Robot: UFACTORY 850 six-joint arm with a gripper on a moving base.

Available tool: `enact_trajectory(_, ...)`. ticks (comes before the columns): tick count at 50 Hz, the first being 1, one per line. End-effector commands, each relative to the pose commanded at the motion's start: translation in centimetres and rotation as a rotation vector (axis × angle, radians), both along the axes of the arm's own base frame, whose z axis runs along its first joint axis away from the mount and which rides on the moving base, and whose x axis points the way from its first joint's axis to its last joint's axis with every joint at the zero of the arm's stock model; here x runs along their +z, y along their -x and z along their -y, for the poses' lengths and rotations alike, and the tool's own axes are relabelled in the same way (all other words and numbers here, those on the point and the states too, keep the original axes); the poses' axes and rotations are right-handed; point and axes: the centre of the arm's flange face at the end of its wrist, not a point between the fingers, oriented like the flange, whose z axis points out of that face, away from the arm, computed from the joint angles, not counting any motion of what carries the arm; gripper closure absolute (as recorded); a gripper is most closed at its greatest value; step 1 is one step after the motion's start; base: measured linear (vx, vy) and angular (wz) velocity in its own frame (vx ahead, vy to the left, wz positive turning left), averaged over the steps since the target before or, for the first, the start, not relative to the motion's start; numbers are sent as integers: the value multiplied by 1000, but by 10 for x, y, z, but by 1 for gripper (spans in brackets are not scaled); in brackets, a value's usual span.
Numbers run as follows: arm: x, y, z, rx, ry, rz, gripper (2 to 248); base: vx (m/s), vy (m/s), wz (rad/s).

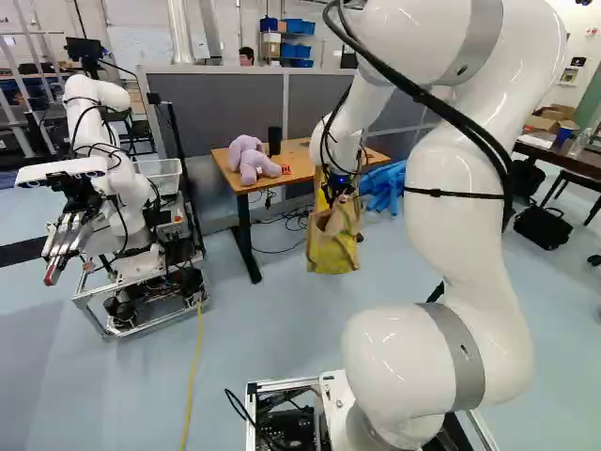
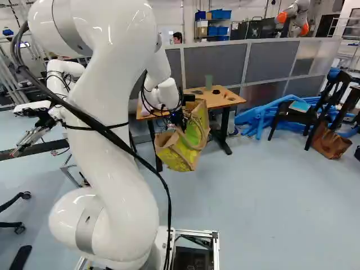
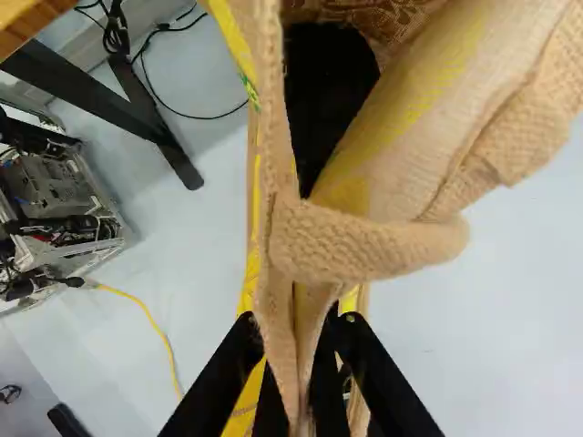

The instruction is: Pick up the bag on the ground and place it on the table

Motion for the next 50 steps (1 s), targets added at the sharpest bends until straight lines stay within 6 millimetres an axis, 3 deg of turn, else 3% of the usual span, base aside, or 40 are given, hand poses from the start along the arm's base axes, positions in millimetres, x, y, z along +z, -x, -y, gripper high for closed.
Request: enact_trajectory(50, 67, 0, 1, 47, 144, -127, 229, 0, 0, 0)
